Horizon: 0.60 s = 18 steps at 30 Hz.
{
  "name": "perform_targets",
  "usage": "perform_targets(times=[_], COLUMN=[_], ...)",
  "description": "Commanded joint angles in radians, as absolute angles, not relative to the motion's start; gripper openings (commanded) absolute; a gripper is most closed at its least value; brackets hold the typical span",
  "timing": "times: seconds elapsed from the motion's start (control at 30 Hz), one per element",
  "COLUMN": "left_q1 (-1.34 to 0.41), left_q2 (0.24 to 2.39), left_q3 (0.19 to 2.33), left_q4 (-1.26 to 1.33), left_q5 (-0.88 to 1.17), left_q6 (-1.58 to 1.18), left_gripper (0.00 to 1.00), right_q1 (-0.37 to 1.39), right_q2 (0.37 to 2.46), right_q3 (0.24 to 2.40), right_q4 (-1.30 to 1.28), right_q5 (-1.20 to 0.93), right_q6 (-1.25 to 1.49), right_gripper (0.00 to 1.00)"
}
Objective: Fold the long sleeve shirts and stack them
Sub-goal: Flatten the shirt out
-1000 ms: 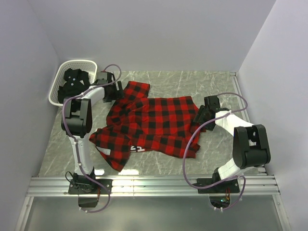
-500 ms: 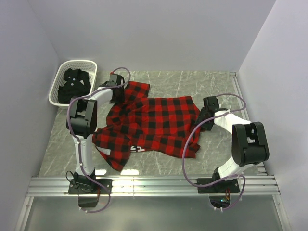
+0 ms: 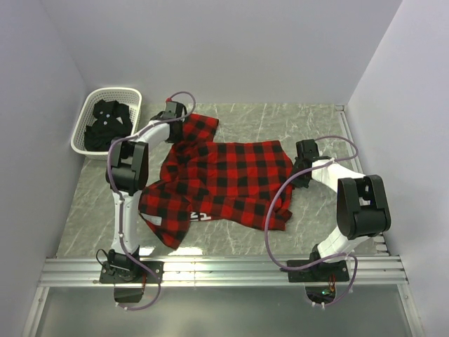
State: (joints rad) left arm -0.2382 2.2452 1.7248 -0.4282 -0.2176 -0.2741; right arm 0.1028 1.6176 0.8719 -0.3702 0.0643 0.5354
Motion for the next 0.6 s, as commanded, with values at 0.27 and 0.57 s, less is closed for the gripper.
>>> perform_targets(times=[0.27,0.57], left_q1=[-0.206,-0.206], left_q2=[2.394,2.439], left_q3=[2.001,2.089], left_q4=[-0.439,-0.266], left_q5=[-0.227,-0.189], left_q6=[-0.239,-0.256], left_gripper=[0.00,0.01], right_q1=[0.031,0.012], right_q2=[1.583,1.583], right_q3=[0.876,0.894], right_q4=[-0.489,-0.482], right_q5=[0.218,0.282], right_q6=[0.601,0.673], right_gripper=[0.00,0.00])
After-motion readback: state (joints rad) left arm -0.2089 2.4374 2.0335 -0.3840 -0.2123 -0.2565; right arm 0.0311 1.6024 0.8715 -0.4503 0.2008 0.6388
